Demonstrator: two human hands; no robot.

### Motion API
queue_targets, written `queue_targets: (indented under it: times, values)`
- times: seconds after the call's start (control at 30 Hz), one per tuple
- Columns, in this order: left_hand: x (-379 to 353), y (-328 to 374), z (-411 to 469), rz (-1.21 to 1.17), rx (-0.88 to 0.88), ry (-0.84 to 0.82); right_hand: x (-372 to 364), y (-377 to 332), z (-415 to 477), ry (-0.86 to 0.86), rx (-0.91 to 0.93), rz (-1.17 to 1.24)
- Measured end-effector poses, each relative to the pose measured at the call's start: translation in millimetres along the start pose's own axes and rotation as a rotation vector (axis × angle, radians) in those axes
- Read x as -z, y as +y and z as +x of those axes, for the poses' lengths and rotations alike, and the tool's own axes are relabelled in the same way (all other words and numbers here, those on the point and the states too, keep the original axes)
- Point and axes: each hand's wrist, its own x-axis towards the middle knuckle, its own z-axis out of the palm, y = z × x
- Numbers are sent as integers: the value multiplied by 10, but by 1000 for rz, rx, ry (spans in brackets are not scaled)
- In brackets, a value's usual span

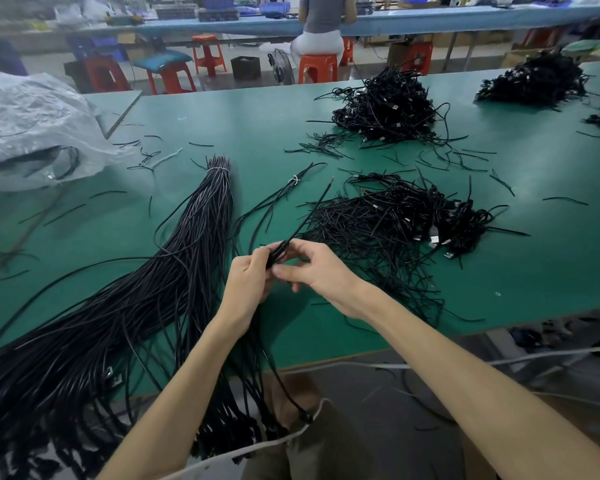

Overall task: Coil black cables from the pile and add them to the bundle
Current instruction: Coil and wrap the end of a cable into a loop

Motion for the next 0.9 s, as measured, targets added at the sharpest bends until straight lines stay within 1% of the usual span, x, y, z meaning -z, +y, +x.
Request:
queue_targets:
  times: [0.07,0.1,0.17,0.23,0.33,0.37,0.43,0.53,0.6,0.67,0.9]
  values:
    - [-13,20,-15,-2,3,0,3,25,-9,34,-5,-74]
    - [-17,22,-17,2,10,4,8,35,-6,54,9,-155]
    - [-14,8,-12,5,31,24,7,50,-1,98,68,-330]
    - [-9,-10,2,-1,42,40,5,33,-5,130,138,-422]
    - [9,-29,11,-14,50,46,-17,38,-7,138,194,-559]
    - [17,-34,11,-18,51,48,-30,53,-8,153,194,-567]
    - [25,-33,11,-26,57,45,-52,90,-14,182,174,-484]
    - [25,-13,9,-42,60,41,-113,130,-34,161,152,-346]
    - [28,-3,6,-68,75,54,-135,132,-56,165,165,-331]
    - [28,-9,4,-79,77,56,-149,116,-89,165,200,-389]
    - [34,-22,11,-76,87,45,-195,13,-182,148,362,-804]
